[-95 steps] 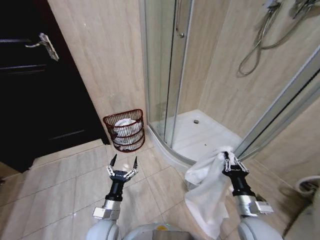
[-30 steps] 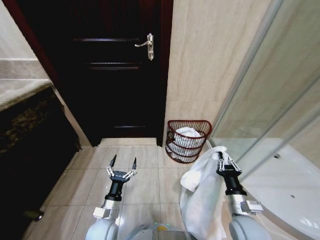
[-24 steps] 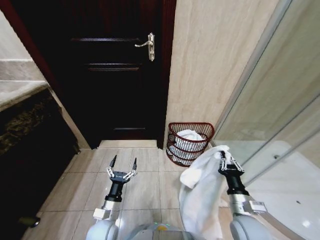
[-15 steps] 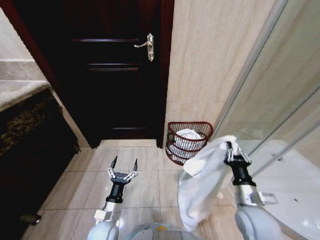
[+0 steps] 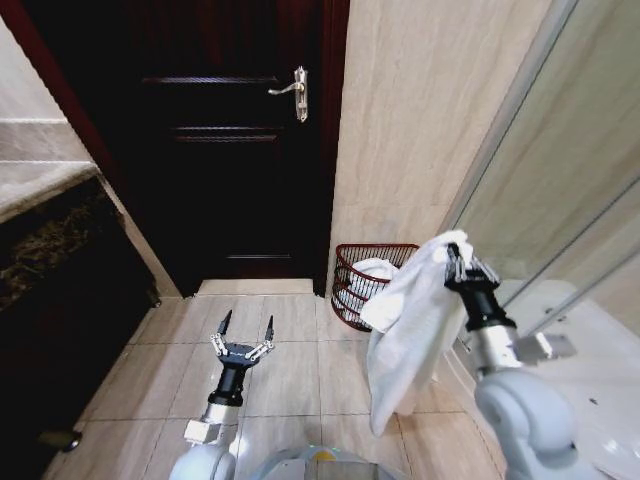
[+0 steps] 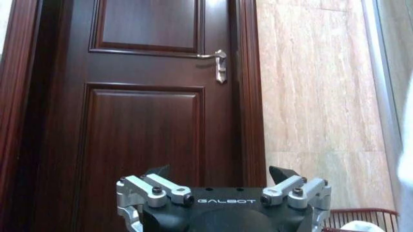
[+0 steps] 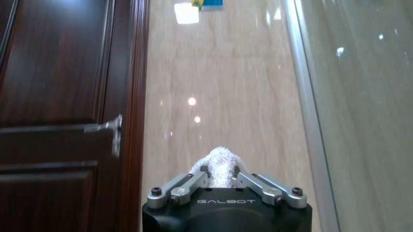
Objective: Discard the used towel into the hamper.
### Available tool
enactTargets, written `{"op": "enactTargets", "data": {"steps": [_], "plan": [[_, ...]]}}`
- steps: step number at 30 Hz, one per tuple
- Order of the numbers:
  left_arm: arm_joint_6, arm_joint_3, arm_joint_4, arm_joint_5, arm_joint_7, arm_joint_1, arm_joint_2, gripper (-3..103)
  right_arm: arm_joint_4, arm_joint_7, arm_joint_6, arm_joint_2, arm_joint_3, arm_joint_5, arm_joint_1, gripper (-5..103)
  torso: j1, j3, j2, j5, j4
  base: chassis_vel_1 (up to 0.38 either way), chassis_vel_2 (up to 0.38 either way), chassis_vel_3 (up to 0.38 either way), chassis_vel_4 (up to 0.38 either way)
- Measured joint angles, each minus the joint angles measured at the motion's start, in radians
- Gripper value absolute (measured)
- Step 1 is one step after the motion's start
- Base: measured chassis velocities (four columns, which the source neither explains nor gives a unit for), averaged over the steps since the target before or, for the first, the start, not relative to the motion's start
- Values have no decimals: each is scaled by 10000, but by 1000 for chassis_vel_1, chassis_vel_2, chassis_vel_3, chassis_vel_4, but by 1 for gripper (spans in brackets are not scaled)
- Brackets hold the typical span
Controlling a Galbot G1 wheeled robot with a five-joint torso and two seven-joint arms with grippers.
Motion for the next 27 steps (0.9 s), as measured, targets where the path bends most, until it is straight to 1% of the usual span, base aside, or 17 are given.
{"op": "enactTargets", "data": {"steps": [2, 5, 7, 8, 10, 11, 12, 13, 15, 16, 18, 19, 21, 23, 25, 26, 27], "plan": [[7, 13, -46, 44, -6, 59, -8, 100, -10, 136, -169, -314, 170, 403, 481, 8, 1, 0, 0, 3, 1, 0, 0, 0, 0], [8, 14, -79, 58, -16, 85, -9, 100, -1, 170, -285, -562, 351, 697, 767, 8, 1, 0, 0, 1, 0, 0, 0, 0, 0], [23, 10, -111, 106, -38, 122, -23, 100, -14, 323, -499, -1186, 547, 1380, 1480, 8, 1, 0, 0, 5, -4, 0, 0, 0, 0], [23, 10, -111, 106, -38, 122, -23, 100, -14, 323, -499, -1186, 547, 1380, 1480, 8, 1, 0, 0, 5, -4, 0, 0, 0, 0], [28, 7, -106, 136, -41, 177, -16, 100, -225, 508, -629, -1754, 494, 1961, 2244, 8, 1, -1, 0, 2, -4, 0, 0, 0, 0], [28, 7, -106, 136, -41, 177, -16, 100, -225, 508, -629, -1754, 494, 1961, 2244, 8, 1, -1, 0, 2, -4, 0, 0, 0, 0], [32, 8, -46, 152, -35, 194, 31, 100, -488, 635, -690, -2200, 338, 2373, 2858, 8, 1, 0, 0, 3, 0, 0, 0, 0, 0], [33, 7, 22, 153, -33, 180, 73, 100, -672, 642, -705, -2460, 255, 2579, 3212, 8, 1, 0, 0, 2, 0, 0, 0, 0, 0], [33, 9, 73, 152, -33, 160, 90, 100, -809, 630, -710, -2602, 197, 2688, 3430, 8, 1, 0, 0, 2, 0, 0, 0, 0, 0], [33, 14, 223, 138, -85, 94, 94, 100, -1218, 576, -712, -2942, -13, 2928, 4027, 8, 1, 0, 0, 1, -2, 0, 0, 0, 0], [35, 2, 424, 36, -179, 41, 23, 100, -1803, 401, -712, -3330, -285, 3292, 4810, 8, 1, 1, 0, 3, -2, 0, 0, 0, 0], [35, 2, 424, 36, -179, 41, 23, 100, -1803, 401, -712, -3330, -285, 3292, 4810, 8, 1, 1, 0, 3, -2, 0, 0, 0, 0], [71, -93, 578, -214, -335, 45, -23, 100, -2488, 255, -722, -3697, -603, 3667, 5780, 8, 1, 1, 0, 3, -2, 0, 0, 0, 0], [87, -131, 602, -302, -378, 56, -42, 100, -2718, 237, -744, -3799, -730, 3809, 6127, 8, 1, 1, 0, 4, -3, 0, 0, 0, 0], [181, -298, 637, -669, -476, 132, -237, 100, -3761, 211, -878, -4058, -1301, 4366, 7603, 8, 1, 1, -1, 4, -2, 0, 0, 0, 0], [181, -298, 637, -669, -476, 132, -237, 100, -3761, 211, -878, -4058, -1301, 4366, 7603, 8, 1, 1, -1, 4, -2, 0, 0, 0, 0], [248, -373, 637, -788, -525, 197, -278, 100, -4349, 174, -969, -4106, -1643, 4563, 8512, 8, 2, 1, -1, 7, -2, 0, 0, 0, 0]]}}
